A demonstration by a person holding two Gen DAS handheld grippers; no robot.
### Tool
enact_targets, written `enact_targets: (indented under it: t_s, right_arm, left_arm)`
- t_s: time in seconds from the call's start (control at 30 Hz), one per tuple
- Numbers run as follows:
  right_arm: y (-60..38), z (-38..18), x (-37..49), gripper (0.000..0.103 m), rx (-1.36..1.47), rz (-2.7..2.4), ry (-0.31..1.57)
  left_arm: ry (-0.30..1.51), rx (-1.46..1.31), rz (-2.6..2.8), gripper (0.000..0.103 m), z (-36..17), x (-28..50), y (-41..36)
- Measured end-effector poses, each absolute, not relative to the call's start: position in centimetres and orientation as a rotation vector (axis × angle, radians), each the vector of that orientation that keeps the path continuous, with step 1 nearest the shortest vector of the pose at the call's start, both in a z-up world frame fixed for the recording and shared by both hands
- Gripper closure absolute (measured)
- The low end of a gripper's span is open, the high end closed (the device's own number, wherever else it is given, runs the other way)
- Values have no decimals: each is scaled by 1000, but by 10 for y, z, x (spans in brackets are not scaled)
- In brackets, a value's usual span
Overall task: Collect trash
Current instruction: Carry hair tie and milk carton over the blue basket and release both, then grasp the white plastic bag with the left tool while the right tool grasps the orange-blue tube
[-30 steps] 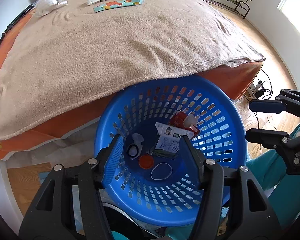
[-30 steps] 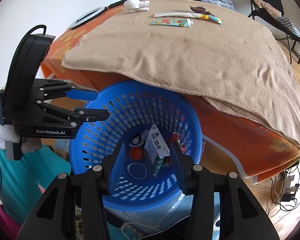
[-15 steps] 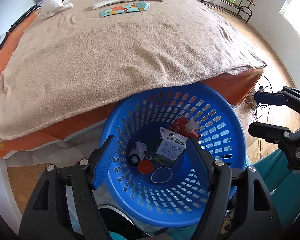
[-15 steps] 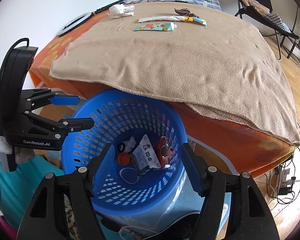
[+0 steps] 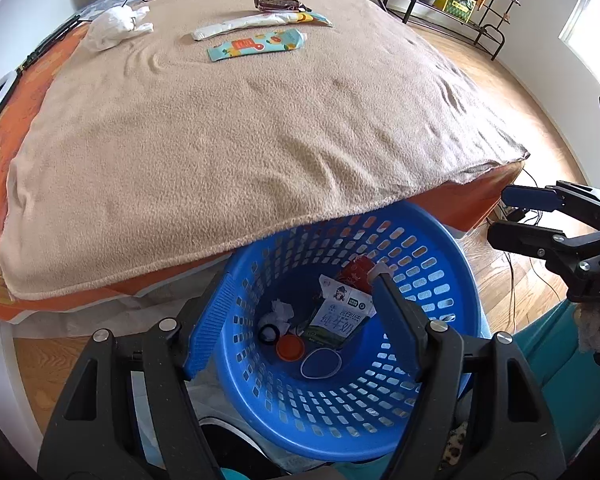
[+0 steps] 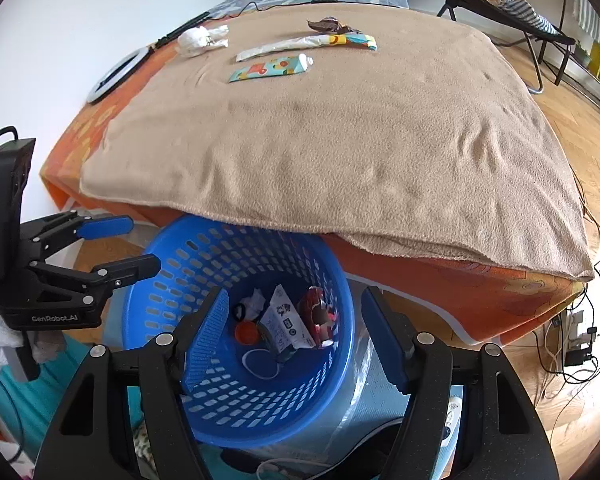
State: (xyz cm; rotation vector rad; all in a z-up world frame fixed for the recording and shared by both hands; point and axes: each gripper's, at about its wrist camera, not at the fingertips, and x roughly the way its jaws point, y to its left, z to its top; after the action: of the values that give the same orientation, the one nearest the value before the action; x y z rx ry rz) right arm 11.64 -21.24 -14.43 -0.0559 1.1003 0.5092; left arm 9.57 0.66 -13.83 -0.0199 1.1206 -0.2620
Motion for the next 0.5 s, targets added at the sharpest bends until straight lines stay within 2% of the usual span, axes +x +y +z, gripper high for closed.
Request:
enact_targets:
  t_s: [0.5]
  right_arm:
    - [-208,-94,167,35,-47,537,871]
  left_arm:
    - [1013,-48,-260,29,-88,169,31]
